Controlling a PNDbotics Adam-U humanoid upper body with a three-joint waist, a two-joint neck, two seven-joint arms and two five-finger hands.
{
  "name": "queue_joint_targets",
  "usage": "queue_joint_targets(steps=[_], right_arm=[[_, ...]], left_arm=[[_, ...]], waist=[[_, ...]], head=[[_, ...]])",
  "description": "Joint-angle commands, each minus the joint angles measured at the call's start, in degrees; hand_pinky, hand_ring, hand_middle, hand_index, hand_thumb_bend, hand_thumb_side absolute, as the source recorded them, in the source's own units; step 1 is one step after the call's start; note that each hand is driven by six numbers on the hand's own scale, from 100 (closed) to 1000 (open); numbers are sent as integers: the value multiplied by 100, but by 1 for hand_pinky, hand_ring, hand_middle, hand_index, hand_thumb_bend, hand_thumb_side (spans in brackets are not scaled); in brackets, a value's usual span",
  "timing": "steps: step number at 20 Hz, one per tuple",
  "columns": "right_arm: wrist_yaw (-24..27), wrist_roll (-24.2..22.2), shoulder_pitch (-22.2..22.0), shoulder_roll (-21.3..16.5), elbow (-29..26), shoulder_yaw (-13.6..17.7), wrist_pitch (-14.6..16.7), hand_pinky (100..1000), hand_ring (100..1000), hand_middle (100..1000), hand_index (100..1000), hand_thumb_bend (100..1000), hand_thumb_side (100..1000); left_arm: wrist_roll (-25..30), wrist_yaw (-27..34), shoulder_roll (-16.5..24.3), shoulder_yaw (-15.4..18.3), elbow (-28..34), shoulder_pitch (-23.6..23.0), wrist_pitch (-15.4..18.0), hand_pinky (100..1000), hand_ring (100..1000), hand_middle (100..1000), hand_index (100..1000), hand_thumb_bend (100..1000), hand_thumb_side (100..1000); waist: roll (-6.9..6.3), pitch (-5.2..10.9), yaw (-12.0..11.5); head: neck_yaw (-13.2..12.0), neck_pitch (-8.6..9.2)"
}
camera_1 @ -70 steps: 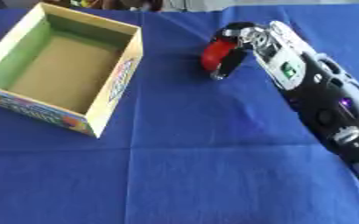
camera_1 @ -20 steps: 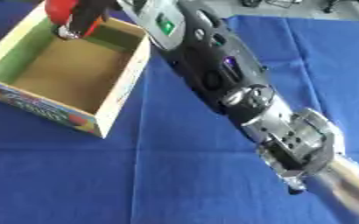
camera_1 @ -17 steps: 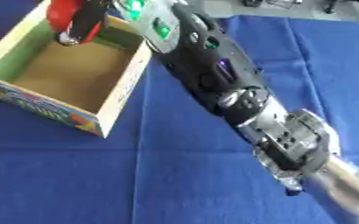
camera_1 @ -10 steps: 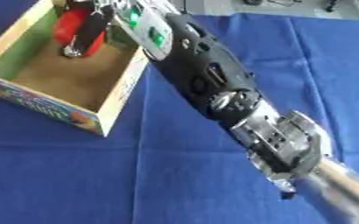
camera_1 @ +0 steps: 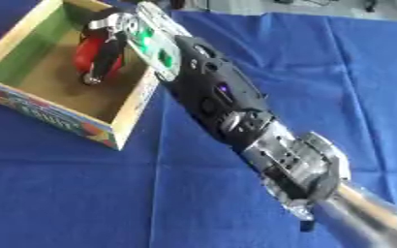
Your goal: Pick up objects on the table and place them in the box.
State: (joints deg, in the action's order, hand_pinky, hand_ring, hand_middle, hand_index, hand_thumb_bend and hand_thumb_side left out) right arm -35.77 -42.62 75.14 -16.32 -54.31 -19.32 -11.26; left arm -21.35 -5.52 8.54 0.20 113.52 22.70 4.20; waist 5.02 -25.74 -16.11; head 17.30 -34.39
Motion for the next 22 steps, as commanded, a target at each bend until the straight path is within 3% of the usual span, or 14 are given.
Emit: queue_joint_targets(steps=[1,2,3,7,10,17,20,22], right_arm=[[11,-214,165,-27,-4,111,200,594,692,725,826,100,329],[7,-265,165,-27,-7,123,251,617,716,741,845,108,403],[1,-301,167,-27,-15,130,299,653,751,759,869,269,505],[9,-367,183,-48,-140,168,484,802,858,814,946,637,661],[-21,-323,202,-104,-324,191,583,869,897,852,967,681,687],[83,159,248,-364,-1130,491,805,869,871,840,958,646,749],[250,403,269,-638,-1527,776,974,853,849,830,948,477,832],[390,572,225,-844,-1801,946,1071,820,819,805,926,212,827]], left_arm=[[5,23,44,-14,107,64,4,581,893,834,656,100,903],[5,23,43,-13,107,60,2,581,893,834,656,100,903],[4,23,43,-12,107,56,-1,581,894,834,656,100,903],[8,27,41,-13,107,41,-12,582,894,834,656,100,902],[11,26,41,-14,107,26,-14,582,894,834,655,100,903],[-6,9,37,8,107,-38,-31,581,894,834,655,100,902],[-26,-3,36,29,107,-90,-40,581,893,833,655,100,902],[-44,-13,39,46,107,-111,-43,581,893,832,655,100,901]], waist=[[-35,115,0],[-34,112,-2],[-33,108,-3],[-39,100,13],[-43,107,36],[-91,169,114],[-125,214,187],[-153,245,249]], head=[[-4,41],[-2,42],[-2,42],[-4,39],[11,28],[-51,-34],[-121,-80],[-181,-110]])
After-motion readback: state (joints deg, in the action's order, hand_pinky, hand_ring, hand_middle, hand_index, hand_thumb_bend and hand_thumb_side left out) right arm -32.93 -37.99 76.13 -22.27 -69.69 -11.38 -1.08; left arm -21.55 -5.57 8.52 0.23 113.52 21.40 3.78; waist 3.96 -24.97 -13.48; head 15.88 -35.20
